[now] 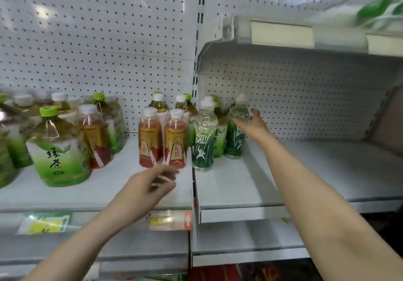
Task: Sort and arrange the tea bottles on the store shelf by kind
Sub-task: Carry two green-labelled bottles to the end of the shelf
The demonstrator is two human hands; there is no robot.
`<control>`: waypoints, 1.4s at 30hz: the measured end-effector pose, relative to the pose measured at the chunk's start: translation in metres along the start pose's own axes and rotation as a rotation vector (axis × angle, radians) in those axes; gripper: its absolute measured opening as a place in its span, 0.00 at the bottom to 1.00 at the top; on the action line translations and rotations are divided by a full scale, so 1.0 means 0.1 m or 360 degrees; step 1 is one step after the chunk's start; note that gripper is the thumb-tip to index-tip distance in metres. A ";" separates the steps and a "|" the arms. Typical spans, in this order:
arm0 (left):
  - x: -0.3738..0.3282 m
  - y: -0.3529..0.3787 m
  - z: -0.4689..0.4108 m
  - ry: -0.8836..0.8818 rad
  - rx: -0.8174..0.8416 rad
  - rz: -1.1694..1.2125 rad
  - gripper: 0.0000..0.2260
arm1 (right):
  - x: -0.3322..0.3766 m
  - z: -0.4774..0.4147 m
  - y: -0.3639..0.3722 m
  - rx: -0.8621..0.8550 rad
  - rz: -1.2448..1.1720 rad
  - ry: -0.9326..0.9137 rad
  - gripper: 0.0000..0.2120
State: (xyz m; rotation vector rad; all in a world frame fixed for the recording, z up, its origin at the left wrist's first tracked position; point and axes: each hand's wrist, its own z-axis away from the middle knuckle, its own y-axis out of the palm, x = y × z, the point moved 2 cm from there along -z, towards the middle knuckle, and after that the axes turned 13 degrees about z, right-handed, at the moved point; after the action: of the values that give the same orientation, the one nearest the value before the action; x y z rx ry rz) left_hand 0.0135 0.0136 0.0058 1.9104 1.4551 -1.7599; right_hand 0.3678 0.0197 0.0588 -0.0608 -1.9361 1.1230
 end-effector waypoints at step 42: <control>0.19 -0.17 -0.05 -0.0107 -0.0908 0.0687 0.28 | 0.79 1.41 0.55 0.0179 -0.0520 -0.0728 0.40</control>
State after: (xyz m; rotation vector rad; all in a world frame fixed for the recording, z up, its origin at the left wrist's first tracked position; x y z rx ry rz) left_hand 0.0016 0.0361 -0.0006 1.6707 1.2236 -1.0628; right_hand 0.2006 -0.0094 0.0407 0.5999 -2.1685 1.0827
